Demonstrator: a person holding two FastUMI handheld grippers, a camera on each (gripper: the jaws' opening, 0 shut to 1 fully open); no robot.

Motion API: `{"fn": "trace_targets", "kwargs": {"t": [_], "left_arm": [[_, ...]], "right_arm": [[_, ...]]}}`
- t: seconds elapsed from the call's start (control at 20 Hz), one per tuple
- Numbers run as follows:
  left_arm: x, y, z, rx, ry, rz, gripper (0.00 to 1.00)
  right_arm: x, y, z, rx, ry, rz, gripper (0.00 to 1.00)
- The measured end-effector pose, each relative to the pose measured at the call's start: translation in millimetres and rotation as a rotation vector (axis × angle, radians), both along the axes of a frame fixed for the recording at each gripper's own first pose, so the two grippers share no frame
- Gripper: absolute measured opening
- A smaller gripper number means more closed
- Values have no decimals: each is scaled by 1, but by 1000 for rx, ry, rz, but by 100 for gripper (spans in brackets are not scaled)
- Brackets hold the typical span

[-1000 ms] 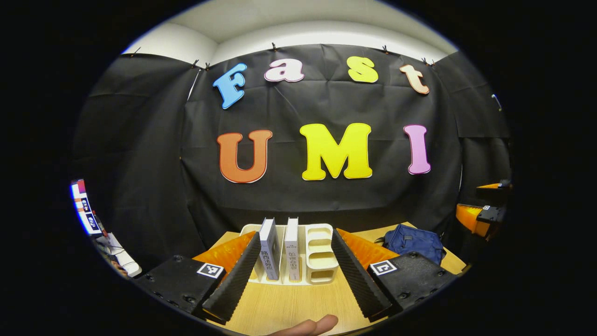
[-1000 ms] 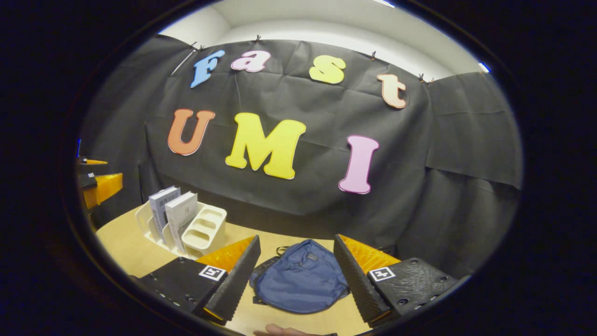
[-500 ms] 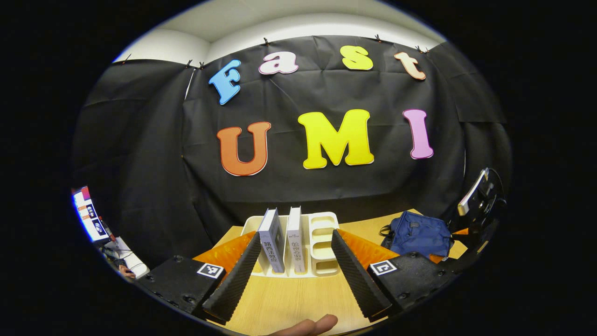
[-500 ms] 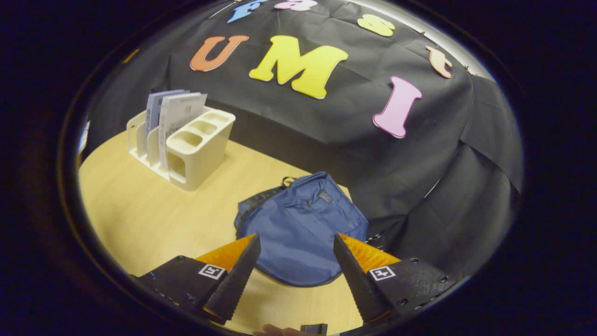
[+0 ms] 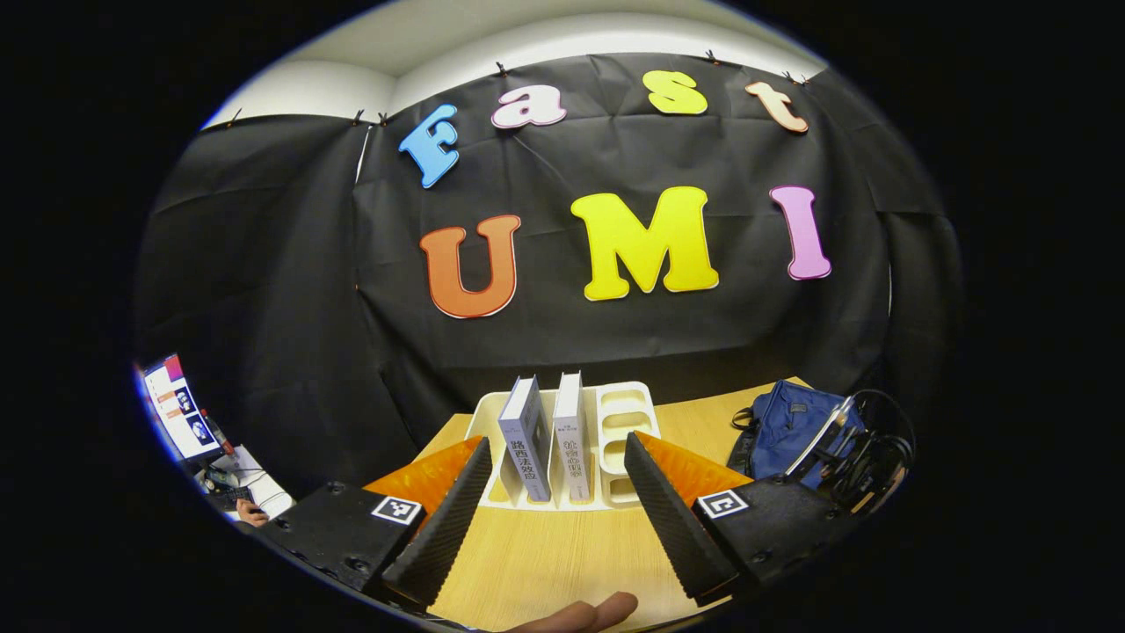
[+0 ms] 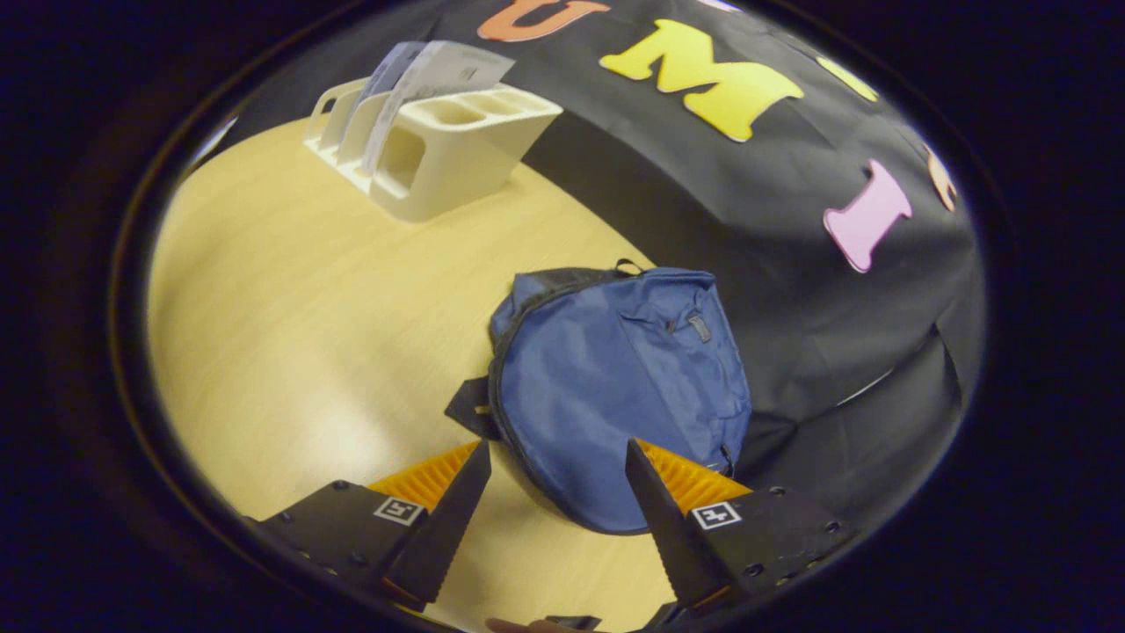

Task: Open the schoolbag, grab two books from the bookshelf and put them into the schoolbag.

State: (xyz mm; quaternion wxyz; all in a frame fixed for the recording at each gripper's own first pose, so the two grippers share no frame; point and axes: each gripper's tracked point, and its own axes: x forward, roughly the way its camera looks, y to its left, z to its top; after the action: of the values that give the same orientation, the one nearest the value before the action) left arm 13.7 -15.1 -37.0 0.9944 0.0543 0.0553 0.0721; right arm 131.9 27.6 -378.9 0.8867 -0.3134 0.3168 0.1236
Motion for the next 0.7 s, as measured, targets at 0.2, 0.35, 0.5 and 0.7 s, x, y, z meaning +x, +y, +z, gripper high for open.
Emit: {"fn": "trace_targets", "kwargs": {"t": [0.2,0.35,0.5,0.7], "left_arm": [[0,-2,5,15,-7,30,98],[5,-11,8,21,-5,32,97],[5,-16,11,25,3,56,98],[8,-31,14,25,22,87,98]], "right_arm": [[20,-2,0,-89,-10,37,98],[29,-1,6,-85,-16,26,67],[43,2,2,-114,0,16,40],[54,6,-21,-134,85,6,27]]}}
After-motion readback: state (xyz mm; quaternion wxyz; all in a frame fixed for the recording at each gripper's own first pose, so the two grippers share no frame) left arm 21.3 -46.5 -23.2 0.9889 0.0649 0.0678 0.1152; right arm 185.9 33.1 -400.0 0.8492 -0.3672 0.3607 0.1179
